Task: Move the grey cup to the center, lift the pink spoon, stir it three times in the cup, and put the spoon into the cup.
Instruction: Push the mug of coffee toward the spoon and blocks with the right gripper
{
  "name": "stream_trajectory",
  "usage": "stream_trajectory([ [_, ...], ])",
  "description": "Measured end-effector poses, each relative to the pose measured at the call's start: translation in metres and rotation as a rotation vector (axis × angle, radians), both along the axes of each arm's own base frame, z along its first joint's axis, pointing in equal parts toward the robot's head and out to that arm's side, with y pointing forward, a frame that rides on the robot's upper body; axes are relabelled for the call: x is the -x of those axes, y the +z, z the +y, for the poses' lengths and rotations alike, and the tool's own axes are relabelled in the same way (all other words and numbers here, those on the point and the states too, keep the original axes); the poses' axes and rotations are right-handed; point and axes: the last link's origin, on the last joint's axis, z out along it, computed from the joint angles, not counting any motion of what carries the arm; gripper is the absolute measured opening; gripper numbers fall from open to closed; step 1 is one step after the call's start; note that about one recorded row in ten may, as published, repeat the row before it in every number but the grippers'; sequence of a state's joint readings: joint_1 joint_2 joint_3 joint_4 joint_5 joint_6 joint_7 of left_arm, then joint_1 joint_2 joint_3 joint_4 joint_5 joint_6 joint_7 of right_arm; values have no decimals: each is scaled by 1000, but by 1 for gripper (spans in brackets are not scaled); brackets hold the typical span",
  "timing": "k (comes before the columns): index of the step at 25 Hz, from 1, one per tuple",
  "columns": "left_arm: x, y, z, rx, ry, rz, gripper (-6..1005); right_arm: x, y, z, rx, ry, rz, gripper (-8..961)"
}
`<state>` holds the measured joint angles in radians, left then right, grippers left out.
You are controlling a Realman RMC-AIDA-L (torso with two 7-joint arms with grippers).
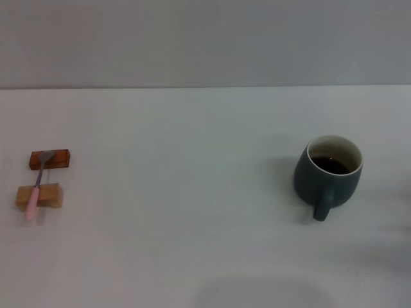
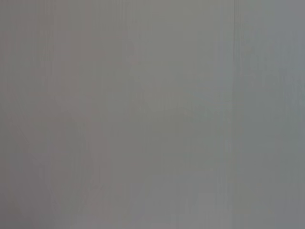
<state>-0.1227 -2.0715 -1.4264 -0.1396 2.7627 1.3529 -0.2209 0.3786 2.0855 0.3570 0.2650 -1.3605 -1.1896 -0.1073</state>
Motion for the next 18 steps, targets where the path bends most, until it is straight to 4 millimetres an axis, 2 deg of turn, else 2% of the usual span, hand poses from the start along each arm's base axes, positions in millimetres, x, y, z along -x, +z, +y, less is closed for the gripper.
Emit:
stream_trajectory([
  [6, -1, 1, 1, -5, -6, 2, 814, 9, -5, 13, 30, 22, 9, -1],
  [10, -2, 1, 2, -5, -12, 1, 815, 16, -18, 25, 117, 23, 16, -1],
  [18, -5, 1, 6, -7, -25, -2, 815, 29, -33, 32, 200, 64, 14, 0],
])
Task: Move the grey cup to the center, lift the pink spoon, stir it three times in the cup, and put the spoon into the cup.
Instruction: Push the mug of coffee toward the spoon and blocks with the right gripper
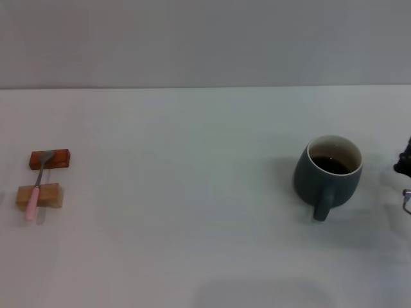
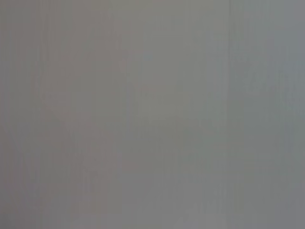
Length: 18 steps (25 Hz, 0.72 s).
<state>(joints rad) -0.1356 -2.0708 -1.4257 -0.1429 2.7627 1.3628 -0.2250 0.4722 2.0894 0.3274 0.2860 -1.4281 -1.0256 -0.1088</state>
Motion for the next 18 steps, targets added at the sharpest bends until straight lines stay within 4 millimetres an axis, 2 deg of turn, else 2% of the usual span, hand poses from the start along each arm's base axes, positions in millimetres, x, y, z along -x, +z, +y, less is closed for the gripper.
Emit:
stream_trajectory([
  [7, -2, -1, 3, 1, -10, -4, 815, 12, -16, 0, 81, 45, 1, 0],
  [18, -3, 1, 4, -8, -19, -4, 815, 24, -30, -4, 141, 82, 16, 0],
])
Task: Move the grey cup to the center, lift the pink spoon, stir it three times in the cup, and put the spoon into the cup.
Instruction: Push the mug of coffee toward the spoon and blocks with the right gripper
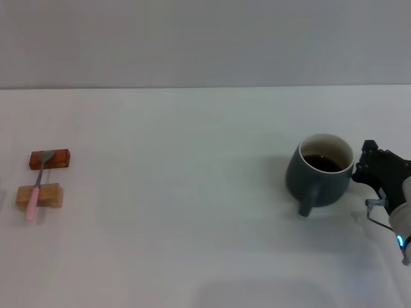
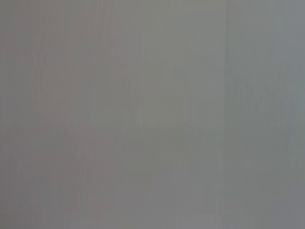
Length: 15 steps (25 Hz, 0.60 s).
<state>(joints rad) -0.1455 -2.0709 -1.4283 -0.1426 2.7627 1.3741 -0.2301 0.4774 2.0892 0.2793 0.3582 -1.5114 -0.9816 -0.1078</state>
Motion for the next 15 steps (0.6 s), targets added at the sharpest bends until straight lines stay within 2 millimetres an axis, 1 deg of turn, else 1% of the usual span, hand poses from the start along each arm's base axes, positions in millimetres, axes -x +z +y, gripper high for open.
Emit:
stream_trajectory([
  [5, 0, 0, 1, -2, -1, 0, 814, 10, -8, 1, 38, 36, 1, 0],
  [9, 0, 0, 1, -1, -1, 1, 814, 23, -17, 0, 80, 90, 2, -1],
  [15, 0, 0, 1, -1, -1, 3, 814, 33, -25, -1, 113, 122, 12, -1],
])
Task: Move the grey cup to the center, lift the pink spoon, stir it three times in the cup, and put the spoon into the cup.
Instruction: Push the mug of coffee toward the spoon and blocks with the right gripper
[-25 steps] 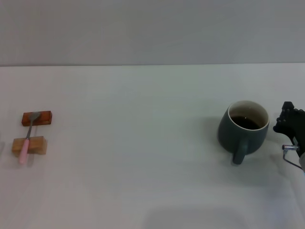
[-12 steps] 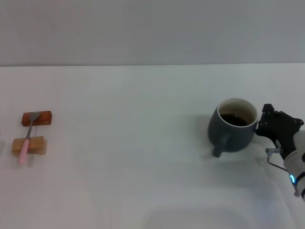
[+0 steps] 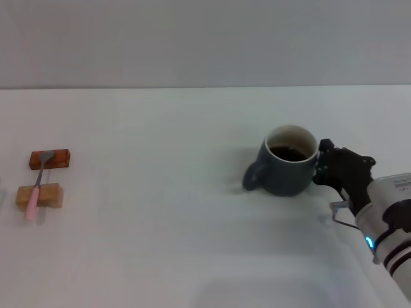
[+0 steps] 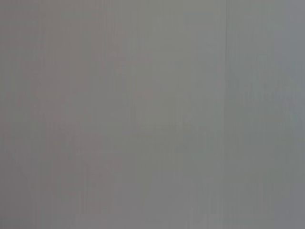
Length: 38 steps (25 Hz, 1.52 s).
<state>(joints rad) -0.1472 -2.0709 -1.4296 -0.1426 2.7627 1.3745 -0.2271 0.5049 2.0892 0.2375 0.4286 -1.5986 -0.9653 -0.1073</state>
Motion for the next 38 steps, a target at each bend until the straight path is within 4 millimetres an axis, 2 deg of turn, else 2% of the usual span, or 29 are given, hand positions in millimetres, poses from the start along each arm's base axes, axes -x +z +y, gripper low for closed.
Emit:
stream_trajectory([
  [15, 0, -1, -1, -1, 0, -3, 814, 23, -23, -8, 112, 77, 4, -1],
  [20, 1, 0, -3, -1, 5, -4, 814, 15, -15, -5, 76, 51, 0, -1],
  [24, 1, 0, -4, -2, 6, -4, 814, 1, -1, 6, 21, 8, -27, -1],
  [29, 2, 0, -5, -2, 8, -4, 814, 1, 4, 15, 5, 1, -33, -1],
  [38, 1, 1, -5, -7, -1, -2, 815, 8, 1, 29, 43, -20, -40, -1],
])
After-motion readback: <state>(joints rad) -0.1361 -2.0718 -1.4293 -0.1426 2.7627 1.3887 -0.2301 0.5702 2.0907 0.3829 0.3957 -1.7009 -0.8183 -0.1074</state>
